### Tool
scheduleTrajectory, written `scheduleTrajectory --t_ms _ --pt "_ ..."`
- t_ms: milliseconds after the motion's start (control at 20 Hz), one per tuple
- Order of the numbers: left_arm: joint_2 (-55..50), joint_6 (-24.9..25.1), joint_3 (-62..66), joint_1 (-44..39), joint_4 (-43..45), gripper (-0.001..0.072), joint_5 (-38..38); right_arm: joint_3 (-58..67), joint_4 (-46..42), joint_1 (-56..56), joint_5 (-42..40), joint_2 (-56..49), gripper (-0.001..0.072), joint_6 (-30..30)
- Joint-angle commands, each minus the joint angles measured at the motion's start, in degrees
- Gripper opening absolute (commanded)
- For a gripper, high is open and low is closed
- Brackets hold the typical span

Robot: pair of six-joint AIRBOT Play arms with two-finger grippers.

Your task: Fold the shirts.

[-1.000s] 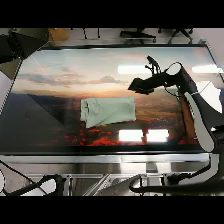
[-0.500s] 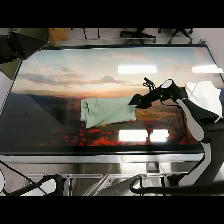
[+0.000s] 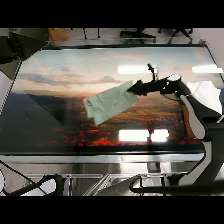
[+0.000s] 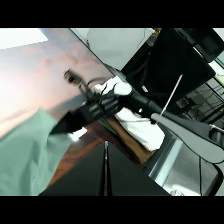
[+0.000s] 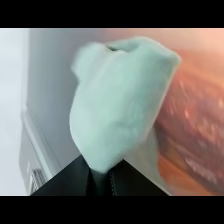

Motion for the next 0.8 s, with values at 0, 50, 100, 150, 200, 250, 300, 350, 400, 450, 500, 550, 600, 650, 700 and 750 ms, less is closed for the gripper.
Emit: scheduleTrajectory --t_ms 0,50,100,150,200,250,300,350,400,450,500,550,600,650,700,750 --pt "0.0 0.0 0.0 0.0 0.0 0.0016 -2.1 9.0 2.9 -6.4 0.0 4.0 0.0018 4.7" --pt "0.0 0.0 0.0 0.0 0.0 0.0016 -2.6 11.4 2.8 -8.7 -0.2 5.0 0.0018 7.0" --pt "0.0 0.0 0.0 0.0 0.0 0.0016 -3.1 13.4 2.9 -11.0 -0.5 6.0 0.0018 8.8" --pt "0.0 -0.1 0.0 0.0 0.0 0.0016 -3.7 15.2 2.8 -13.7 -1.0 7.1 0.0018 10.1" --pt "0.0 -0.3 0.0 0.0 0.0 0.0016 -4.2 16.7 2.8 -16.4 -1.6 8.1 0.0018 11.0" --pt "0.0 -0.5 0.0 0.0 0.0 0.0016 -5.0 18.1 2.8 -19.5 -2.6 9.2 0.0018 12.1" --pt "0.0 -0.5 0.0 0.0 0.0 0.0016 -5.5 19.1 2.8 -22.9 -3.3 10.2 0.0018 13.4" --pt "0.0 -0.5 0.0 0.0 0.0 0.0016 -6.1 19.7 2.8 -26.2 -3.7 11.2 0.0018 14.6" --pt "0.0 -0.5 0.0 0.0 0.0 0.0015 -6.5 19.8 2.8 -29.4 -3.9 12.3 0.0018 15.8" --pt "0.0 -0.5 0.0 0.0 0.0 0.0016 -6.6 19.8 1.8 -32.7 -3.8 13.4 0.0018 17.4" --pt "0.0 -0.7 0.0 0.0 0.0 0.0016 -6.6 19.8 -0.3 -35.8 -3.7 14.8 0.0018 19.9" --pt "0.0 -0.7 0.0 0.0 0.0 0.0015 -6.6 19.8 -3.2 -38.4 -3.0 16.1 0.0018 22.5" --pt "0.0 -0.7 0.0 0.0 0.0 0.0016 -6.7 19.8 -7.5 -40.7 -1.7 17.5 0.0018 25.6" --pt "0.0 -0.7 0.0 0.0 0.0 0.0016 -7.0 19.7 -13.3 -42.6 0.5 18.8 0.0018 29.8" --pt "0.0 -0.7 0.0 0.0 0.0 0.0016 -7.1 19.7 -19.9 -43.8 3.9 20.1 0.0018 34.3" --pt "0.0 -0.7 0.0 0.0 0.0 0.0016 -7.2 19.7 -27.5 -44.2 8.4 21.2 0.0017 39.6"
